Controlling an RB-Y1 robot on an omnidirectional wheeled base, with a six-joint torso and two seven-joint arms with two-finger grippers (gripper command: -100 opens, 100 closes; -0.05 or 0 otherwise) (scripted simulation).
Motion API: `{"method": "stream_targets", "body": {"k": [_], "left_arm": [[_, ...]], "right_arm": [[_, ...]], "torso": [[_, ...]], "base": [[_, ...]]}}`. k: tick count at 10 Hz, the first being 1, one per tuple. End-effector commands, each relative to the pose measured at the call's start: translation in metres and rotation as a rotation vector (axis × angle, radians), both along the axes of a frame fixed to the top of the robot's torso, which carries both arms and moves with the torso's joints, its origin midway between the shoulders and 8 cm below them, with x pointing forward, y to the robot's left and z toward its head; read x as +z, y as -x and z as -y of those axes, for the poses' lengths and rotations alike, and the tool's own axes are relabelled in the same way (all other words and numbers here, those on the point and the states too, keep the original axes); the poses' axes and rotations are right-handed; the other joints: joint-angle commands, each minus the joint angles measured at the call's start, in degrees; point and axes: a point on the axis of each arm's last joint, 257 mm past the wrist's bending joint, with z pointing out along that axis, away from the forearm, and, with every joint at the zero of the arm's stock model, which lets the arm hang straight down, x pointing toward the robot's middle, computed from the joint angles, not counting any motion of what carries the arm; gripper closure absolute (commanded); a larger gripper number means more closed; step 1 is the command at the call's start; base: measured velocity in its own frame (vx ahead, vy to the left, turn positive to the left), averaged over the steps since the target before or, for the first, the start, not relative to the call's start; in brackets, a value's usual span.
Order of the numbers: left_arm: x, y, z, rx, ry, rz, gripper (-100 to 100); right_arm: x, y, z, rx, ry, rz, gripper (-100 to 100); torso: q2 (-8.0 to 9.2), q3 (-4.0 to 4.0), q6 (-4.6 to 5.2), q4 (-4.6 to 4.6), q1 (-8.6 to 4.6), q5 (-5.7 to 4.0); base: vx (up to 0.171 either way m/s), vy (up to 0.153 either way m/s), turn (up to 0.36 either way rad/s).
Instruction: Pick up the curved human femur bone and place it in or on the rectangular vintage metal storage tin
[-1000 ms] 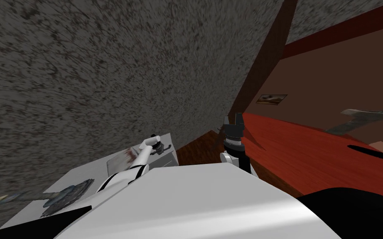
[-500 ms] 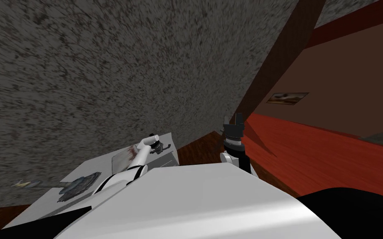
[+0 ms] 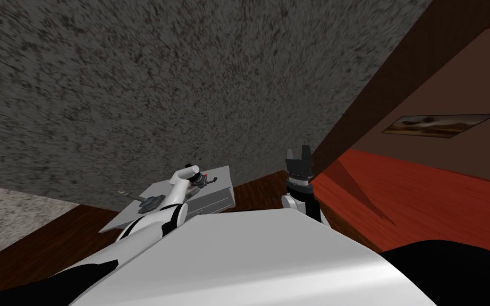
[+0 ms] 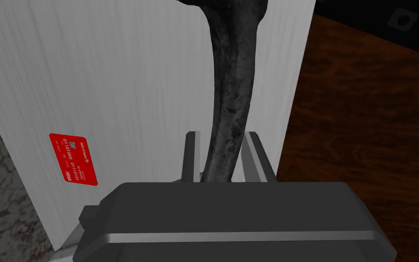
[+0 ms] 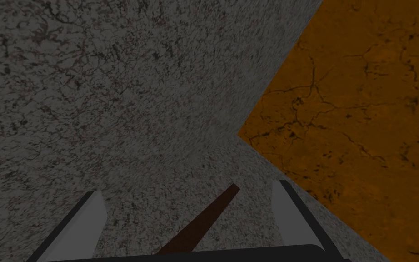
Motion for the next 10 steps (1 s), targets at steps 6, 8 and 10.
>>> {"method": "stream_targets", "body": {"k": [6, 8, 10], "left_arm": [[0.05, -0.031, -0.015, -0.012, -0.023, 0.119, 100], [0.074, -0.044, -0.025, -0.012, -0.041, 0.169, 100], [0.099, -0.056, -0.037, -0.011, -0.07, 0.222, 100]], "right_arm": [[0.0, 0.0, 0.0, 0.0, 0.0, 0.0, 0], [0.0, 0.0, 0.0, 0.0, 0.0, 0.0, 0], [0.0, 0.0, 0.0, 0.0, 0.0, 0.0, 0]], "torso": [[-0.16, -0.07, 0.03, 0.01, -0.22, -0.06], [-0.19, -0.1, 0.1, -0.02, -0.37, -0.04], [-0.16, -0.07, 0.07, 0.01, -0.29, -0.06]], "base": [[-0.003, 0.077, 0.134], [0.012, 0.048, 0.111], [0.006, 0.081, 0.09]]}}
